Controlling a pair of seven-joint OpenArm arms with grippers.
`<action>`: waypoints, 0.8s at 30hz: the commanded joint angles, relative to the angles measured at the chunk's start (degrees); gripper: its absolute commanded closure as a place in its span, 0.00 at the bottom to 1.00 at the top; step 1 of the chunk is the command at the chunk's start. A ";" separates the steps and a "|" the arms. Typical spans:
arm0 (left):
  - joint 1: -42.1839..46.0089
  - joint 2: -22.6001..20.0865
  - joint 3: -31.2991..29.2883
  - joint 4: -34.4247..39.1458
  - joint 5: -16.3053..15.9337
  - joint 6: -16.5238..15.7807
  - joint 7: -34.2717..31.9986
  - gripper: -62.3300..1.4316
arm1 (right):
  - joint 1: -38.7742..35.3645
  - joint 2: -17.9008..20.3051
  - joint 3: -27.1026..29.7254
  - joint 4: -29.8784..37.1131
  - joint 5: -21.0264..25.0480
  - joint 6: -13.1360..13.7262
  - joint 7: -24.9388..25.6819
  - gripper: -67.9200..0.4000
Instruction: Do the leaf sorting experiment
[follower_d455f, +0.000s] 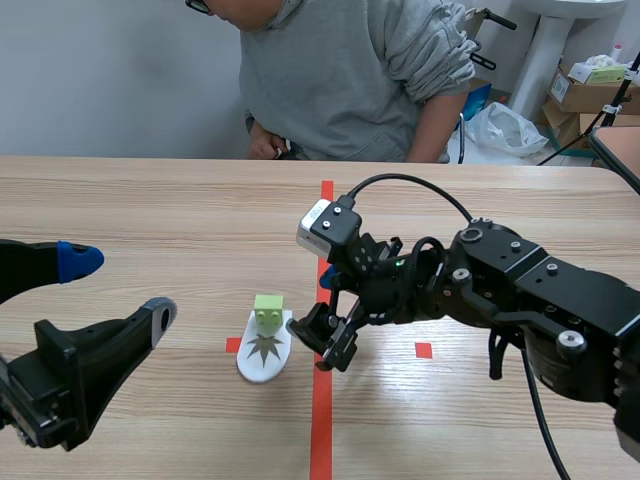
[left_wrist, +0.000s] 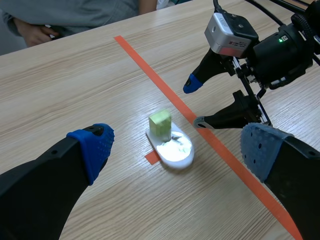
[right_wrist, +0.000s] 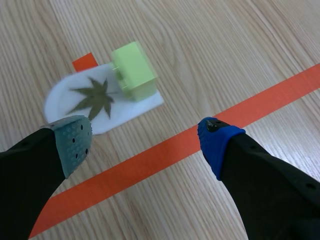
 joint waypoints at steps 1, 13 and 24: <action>0.31 0.46 -0.26 0.57 -0.33 -0.09 -0.59 0.13 | 0.85 0.44 0.52 0.66 0.57 0.07 1.29 0.35; 0.31 0.46 -0.26 0.57 -0.33 -0.09 -0.57 0.13 | 0.15 1.57 1.25 2.43 0.55 -0.26 2.34 0.29; 0.31 0.46 -0.26 0.57 -0.33 -0.09 -0.57 0.13 | -14.10 13.79 14.40 18.91 -0.42 -1.51 2.34 0.16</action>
